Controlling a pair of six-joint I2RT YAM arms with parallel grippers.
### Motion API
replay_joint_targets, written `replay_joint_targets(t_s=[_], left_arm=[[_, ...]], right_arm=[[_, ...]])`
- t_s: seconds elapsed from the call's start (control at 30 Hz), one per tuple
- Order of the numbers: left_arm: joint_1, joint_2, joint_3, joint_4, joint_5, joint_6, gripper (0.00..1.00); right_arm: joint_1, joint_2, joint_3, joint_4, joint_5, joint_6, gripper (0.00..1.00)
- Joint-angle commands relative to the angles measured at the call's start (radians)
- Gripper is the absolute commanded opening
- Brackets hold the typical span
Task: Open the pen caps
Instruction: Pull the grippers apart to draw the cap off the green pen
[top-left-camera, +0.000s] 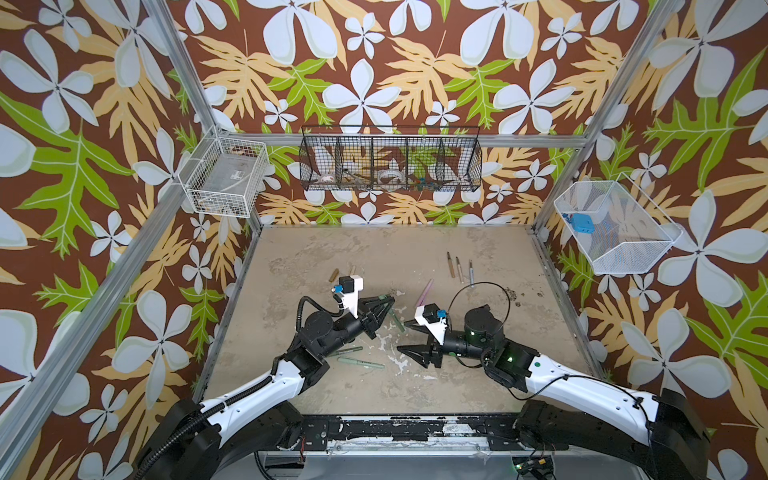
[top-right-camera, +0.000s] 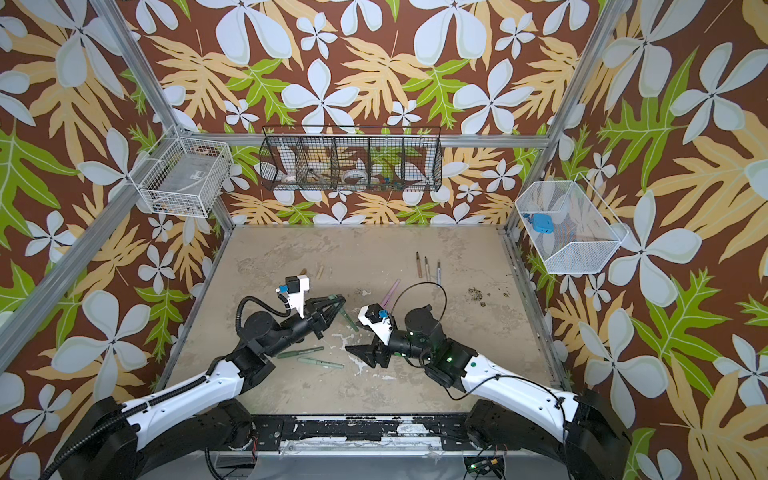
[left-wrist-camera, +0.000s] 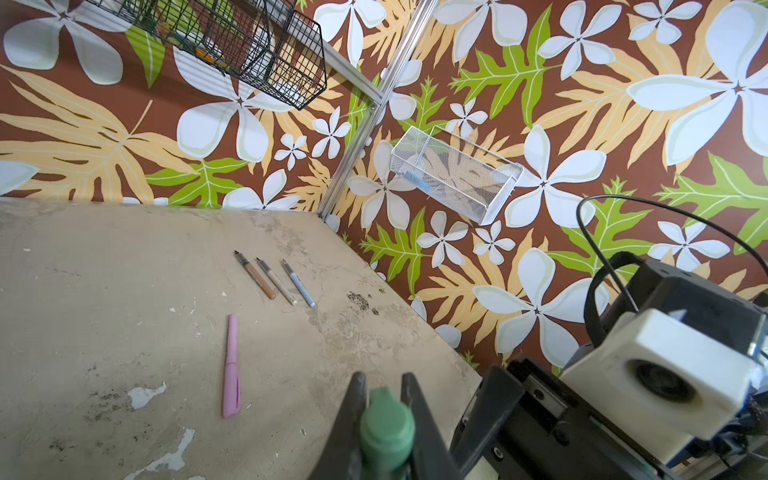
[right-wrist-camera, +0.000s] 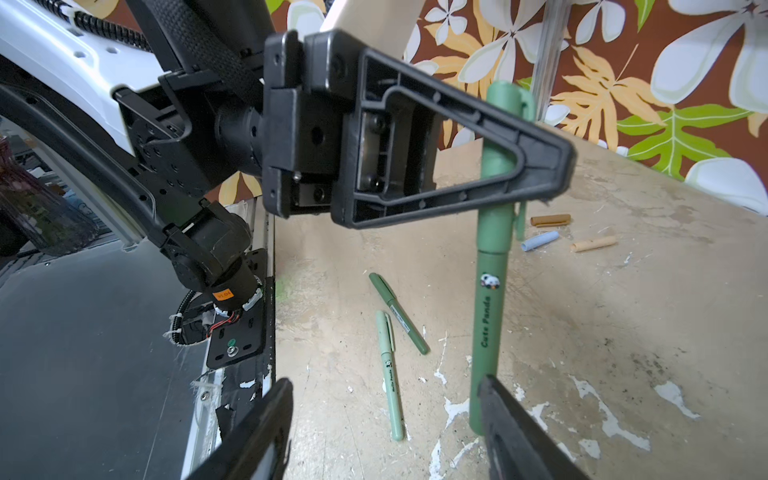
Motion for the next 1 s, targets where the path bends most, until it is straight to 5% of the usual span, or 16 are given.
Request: replay_joint_targets(t_s=[0.0, 0.43, 0.7, 0.97], left_arm=[[-0.018, 0.019, 0.019, 0.051, 0.038, 0.016, 0.0], [-0.061, 0.104, 0.048, 0.098, 0.16, 0.029, 0.0], [-0.066, 0.119, 0.046, 0.124, 0.189, 0.036, 0.0], [-0.066, 0.137, 0.04, 0.172, 0.23, 0.008, 0.0]], right_arm=[[-0.001, -0.004, 0.001, -0.012, 0.043, -0.014, 0.67], [-0.006, 0.03, 0.021, -0.025, 0.126, -0.009, 0.47], [-0.006, 0.049, 0.027, -0.013, 0.113, -0.004, 0.26], [-0.008, 0.077, 0.031, 0.003, 0.067, 0.007, 0.24]])
